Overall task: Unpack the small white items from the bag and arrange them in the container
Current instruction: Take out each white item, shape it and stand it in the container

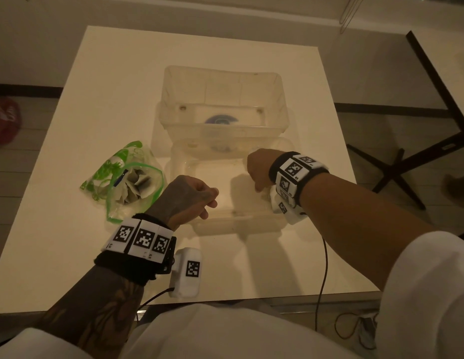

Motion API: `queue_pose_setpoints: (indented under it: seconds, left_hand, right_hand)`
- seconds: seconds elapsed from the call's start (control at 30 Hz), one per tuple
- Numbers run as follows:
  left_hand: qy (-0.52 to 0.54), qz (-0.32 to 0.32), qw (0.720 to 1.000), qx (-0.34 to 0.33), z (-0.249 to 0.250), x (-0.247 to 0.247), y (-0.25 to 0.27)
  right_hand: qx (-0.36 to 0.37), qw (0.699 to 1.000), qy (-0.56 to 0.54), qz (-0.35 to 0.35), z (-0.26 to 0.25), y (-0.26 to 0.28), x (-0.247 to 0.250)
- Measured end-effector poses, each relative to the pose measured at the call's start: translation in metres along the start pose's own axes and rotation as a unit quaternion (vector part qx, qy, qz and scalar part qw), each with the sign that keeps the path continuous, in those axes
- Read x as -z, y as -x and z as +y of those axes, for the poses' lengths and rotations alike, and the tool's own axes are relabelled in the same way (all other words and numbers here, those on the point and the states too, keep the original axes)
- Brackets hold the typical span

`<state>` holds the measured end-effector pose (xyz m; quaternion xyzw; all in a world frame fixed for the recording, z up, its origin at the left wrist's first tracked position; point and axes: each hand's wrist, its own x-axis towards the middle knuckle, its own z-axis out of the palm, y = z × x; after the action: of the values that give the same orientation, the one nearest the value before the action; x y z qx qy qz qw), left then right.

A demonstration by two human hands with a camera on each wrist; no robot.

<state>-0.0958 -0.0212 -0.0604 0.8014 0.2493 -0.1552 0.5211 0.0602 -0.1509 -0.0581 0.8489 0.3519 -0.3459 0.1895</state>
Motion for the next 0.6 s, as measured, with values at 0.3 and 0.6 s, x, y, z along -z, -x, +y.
queue_pose_setpoints:
  seconds: [0.3,0.6]
  left_hand:
    - [-0.009,0.002,1.000,-0.001,0.001,-0.001,0.002]
    - [-0.010,0.003,1.000,0.001,0.001,-0.001,0.001]
  right_hand:
    - [0.020,0.990,-0.059,0.123,0.013,0.008,-0.002]
    - [-0.016,0.994,-0.026,0.109,0.016,0.001,0.001]
